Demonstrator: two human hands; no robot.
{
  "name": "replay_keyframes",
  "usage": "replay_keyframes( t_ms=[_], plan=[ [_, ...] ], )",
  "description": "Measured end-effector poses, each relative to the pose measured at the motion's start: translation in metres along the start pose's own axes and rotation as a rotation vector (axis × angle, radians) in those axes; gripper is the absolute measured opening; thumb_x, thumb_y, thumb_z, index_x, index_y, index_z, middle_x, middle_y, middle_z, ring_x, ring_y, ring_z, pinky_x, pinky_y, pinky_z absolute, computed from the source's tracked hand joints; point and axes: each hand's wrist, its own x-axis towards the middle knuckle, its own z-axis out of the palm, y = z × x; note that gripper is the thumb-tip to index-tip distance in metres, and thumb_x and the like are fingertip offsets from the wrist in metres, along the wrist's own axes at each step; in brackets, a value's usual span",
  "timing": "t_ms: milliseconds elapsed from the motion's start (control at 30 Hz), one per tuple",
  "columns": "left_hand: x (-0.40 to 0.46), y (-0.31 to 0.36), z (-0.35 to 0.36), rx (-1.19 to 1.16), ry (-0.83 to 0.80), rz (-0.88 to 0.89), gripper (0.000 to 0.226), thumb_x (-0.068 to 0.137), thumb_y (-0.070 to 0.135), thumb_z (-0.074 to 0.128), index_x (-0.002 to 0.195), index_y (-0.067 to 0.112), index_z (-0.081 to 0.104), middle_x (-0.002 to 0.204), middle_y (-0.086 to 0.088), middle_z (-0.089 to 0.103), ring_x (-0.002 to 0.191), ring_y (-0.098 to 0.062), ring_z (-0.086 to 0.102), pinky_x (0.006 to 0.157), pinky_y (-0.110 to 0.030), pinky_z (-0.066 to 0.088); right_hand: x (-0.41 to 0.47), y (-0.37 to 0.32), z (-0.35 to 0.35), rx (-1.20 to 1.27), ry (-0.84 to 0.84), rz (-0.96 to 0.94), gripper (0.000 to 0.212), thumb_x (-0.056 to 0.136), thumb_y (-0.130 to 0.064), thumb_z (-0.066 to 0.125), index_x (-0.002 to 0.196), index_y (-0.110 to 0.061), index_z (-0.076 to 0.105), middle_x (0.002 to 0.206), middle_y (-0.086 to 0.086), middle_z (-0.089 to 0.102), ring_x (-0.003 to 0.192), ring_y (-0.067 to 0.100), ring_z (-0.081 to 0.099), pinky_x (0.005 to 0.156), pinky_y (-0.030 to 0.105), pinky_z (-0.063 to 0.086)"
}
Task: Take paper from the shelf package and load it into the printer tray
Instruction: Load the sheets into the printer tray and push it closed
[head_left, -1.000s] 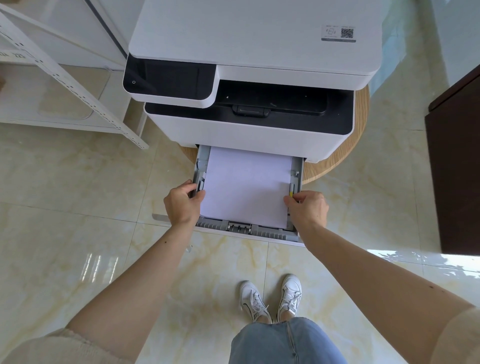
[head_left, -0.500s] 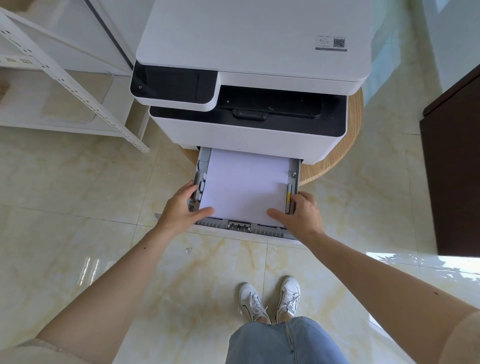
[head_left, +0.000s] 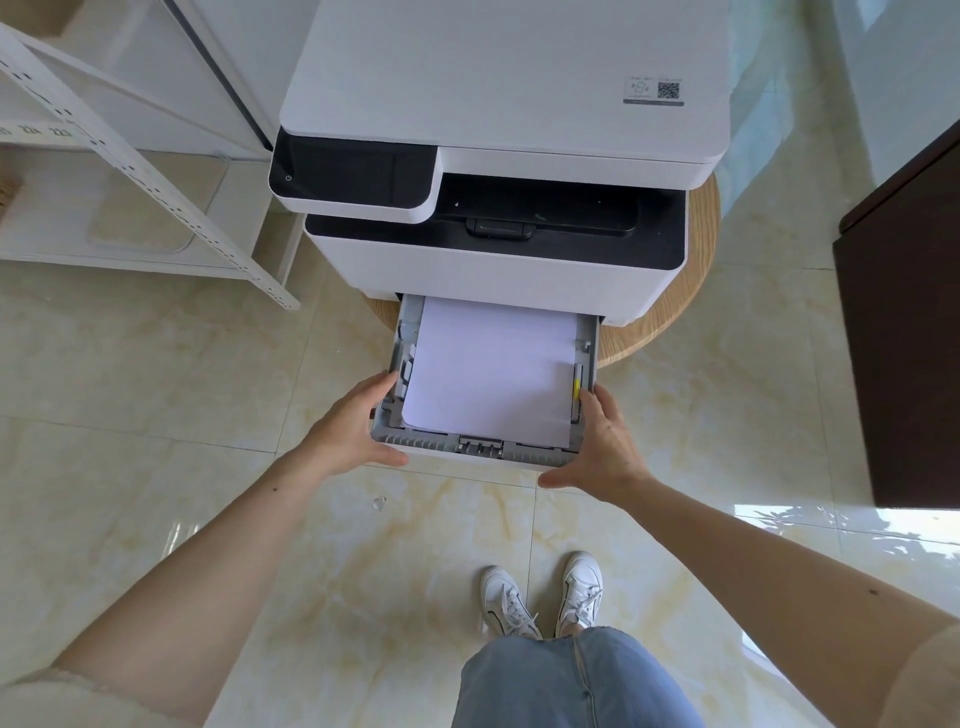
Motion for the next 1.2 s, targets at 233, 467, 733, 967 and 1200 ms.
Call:
replay_keyframes(
  t_ms=[233,467,733,967,1200],
  plan=[
    [0.013,0.008,-0.008,-0.033,0.051,-0.013,0.117,0.057,0.027,0.092,0.15,0.04,0.022,0.158,0.017,0.025,0.141,-0.016,0.035,0.11,-0.044,0.038,0.013,-0.004,-0.008,0.007,0.047,-0.024,0.124,0.056,-0.028,0.093,0.153,-0.011,0.018,0.164,0.0,0.003,0.147,0.021,0.024,0.111,0.027,0.029],
    [0.029,0.025,-0.015,0.02,0.336,-0.004,0.099,0.052,0.041,0.091,0.14,0.031,0.044,0.135,0.003,0.06,0.124,-0.019,0.056,0.097,-0.035,0.047,0.038,-0.016,-0.023,-0.172,0.187,-0.035,0.113,0.054,-0.048,0.089,0.146,-0.014,0.033,0.159,-0.002,0.027,0.136,0.025,0.042,0.102,0.042,0.046],
    [0.051,0.035,-0.024,0.203,0.768,-0.083,0.122,0.038,0.056,0.089,0.137,0.003,0.039,0.136,-0.018,0.048,0.126,-0.038,0.041,0.099,-0.045,0.034,0.051,-0.017,-0.028,-0.235,0.688,0.004,0.104,0.044,-0.062,0.087,0.122,-0.01,0.043,0.123,0.01,0.048,0.111,0.03,0.047,0.096,0.039,0.036],
    [0.075,0.031,-0.054,-0.062,0.597,0.006,0.15,0.038,0.045,0.094,0.151,0.026,-0.003,0.159,0.006,0.025,0.143,-0.017,0.031,0.104,-0.045,0.044,0.069,-0.015,-0.038,-0.047,0.604,0.079,0.148,0.041,-0.065,0.086,0.151,-0.012,0.001,0.152,0.013,0.033,0.139,0.031,0.032,0.118,0.042,0.025],
    [0.09,0.03,-0.063,-0.137,0.609,0.088,0.126,0.034,0.039,0.095,0.138,0.021,0.027,0.136,0.003,0.049,0.126,-0.012,0.047,0.1,-0.041,0.047,0.08,-0.004,-0.049,0.135,0.555,-0.049,0.131,0.05,-0.033,0.095,0.148,-0.013,0.01,0.144,0.01,0.039,0.129,0.028,0.042,0.102,0.031,0.039]
  ],
)
